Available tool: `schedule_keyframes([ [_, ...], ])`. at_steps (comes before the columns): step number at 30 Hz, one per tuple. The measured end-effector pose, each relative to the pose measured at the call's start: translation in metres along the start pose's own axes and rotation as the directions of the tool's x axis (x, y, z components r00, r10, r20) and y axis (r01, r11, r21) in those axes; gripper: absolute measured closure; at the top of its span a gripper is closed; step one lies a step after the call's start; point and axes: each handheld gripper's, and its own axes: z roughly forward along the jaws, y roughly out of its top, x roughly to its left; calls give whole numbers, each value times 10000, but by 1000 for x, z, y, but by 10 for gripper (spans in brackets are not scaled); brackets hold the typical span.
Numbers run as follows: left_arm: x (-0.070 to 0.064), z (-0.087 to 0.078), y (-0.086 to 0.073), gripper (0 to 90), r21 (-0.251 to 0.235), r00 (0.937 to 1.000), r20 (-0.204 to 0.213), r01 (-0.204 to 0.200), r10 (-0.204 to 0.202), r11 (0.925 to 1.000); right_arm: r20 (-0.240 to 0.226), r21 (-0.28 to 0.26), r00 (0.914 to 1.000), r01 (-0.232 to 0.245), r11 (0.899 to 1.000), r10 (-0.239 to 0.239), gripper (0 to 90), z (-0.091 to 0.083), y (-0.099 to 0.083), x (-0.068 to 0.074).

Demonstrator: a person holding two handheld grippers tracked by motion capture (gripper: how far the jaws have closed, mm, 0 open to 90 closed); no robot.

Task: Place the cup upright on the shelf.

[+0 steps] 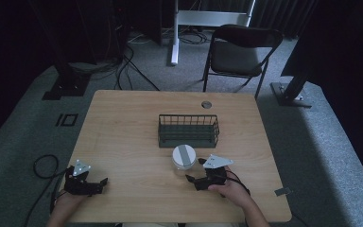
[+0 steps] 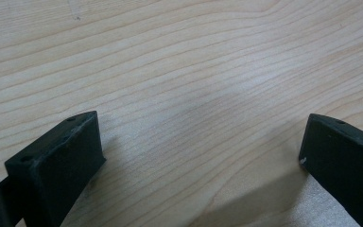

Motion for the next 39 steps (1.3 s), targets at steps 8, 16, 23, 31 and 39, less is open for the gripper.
schedule_keyframes([
  [8,0,0,0,5,0,10000,1,-6,6,10000,-27,-273,10000,26,9996,-27,144,7,7,5],
  [16,0,0,0,5,4,10000,1,-5,5,10000,92,-651,9999,67,9979,-61,169,14,12,7],
  [23,0,0,0,5,4,10000,1,-5,5,10000,73,-694,10000,59,9976,-54,179,18,13,8],
  [31,0,0,0,5,-1,10000,2,-6,6,10000,42,-819,9999,-124,9966,127,159,23,17,8],
  [39,0,0,0,5,2,10000,0,-3,3,10000,123,-803,9996,-248,9965,258,132,30,21,12],
])
